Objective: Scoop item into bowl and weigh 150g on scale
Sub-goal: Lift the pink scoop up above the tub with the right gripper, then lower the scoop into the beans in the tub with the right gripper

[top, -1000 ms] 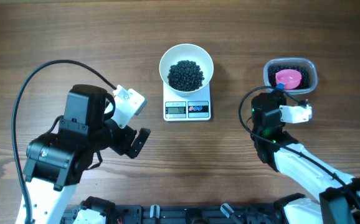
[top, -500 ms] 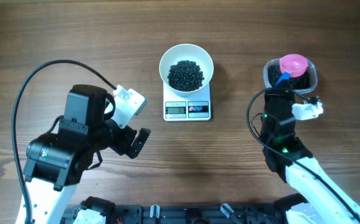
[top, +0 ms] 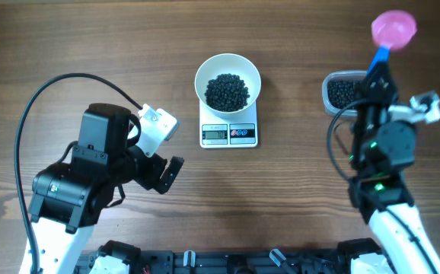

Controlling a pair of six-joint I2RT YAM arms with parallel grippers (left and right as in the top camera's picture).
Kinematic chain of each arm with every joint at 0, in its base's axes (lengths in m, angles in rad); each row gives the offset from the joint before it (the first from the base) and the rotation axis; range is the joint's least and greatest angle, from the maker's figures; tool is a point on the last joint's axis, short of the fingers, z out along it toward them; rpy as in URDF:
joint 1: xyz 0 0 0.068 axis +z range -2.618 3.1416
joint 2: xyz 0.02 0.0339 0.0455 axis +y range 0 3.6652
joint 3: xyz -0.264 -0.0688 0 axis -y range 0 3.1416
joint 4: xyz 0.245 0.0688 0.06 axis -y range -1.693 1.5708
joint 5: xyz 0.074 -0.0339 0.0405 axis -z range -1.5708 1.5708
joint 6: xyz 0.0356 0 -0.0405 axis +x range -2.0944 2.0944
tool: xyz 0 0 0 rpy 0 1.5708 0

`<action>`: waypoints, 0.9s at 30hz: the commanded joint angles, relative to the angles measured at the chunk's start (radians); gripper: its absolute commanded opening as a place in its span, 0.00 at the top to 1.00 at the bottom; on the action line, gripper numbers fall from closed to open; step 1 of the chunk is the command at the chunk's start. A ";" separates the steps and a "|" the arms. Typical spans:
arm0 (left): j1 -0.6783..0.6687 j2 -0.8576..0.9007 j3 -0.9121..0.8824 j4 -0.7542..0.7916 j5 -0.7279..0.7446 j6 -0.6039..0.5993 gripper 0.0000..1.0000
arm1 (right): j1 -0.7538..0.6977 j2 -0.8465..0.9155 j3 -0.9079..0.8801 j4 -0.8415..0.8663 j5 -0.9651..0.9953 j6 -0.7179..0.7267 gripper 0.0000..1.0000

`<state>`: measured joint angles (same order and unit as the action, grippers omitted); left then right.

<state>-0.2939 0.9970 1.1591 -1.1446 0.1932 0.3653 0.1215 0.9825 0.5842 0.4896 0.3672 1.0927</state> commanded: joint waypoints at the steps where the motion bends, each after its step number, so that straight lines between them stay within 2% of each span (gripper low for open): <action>1: 0.007 0.000 0.019 0.003 0.019 0.021 0.00 | -0.094 0.128 0.209 -0.048 -0.329 -0.138 0.95; 3: 0.007 0.000 0.019 0.003 0.019 0.021 0.00 | -0.118 0.204 0.314 -0.107 -0.411 -0.188 0.95; 7: 0.007 0.000 0.019 0.003 0.019 0.021 0.00 | -0.129 0.434 0.710 -0.480 -0.540 -0.356 0.95; 11: 0.007 0.000 0.019 0.003 0.019 0.020 0.00 | -0.129 0.517 0.982 -0.834 -0.532 -0.435 0.95; 12: 0.007 0.000 0.019 0.003 0.019 0.021 0.00 | -0.129 0.517 1.050 -0.965 -0.500 -0.439 0.95; 16: 0.007 0.000 0.019 0.003 0.019 0.021 0.00 | -0.129 0.515 1.181 -1.307 -0.466 -0.521 0.95; 21: 0.007 0.000 0.019 0.003 0.019 0.021 0.00 | -0.129 0.520 1.201 -1.671 -0.373 -0.695 0.95; 24: 0.007 0.000 0.019 0.003 0.019 0.021 0.00 | -0.129 0.520 1.201 -1.715 -0.362 -0.761 0.95; 27: 0.007 0.000 0.019 0.003 0.019 0.021 0.00 | -0.129 0.534 1.201 -1.780 -0.240 -0.780 0.95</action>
<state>-0.2939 0.9970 1.1606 -1.1435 0.1967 0.3653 -0.0055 1.4998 1.7710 -1.2579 -0.0006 0.3786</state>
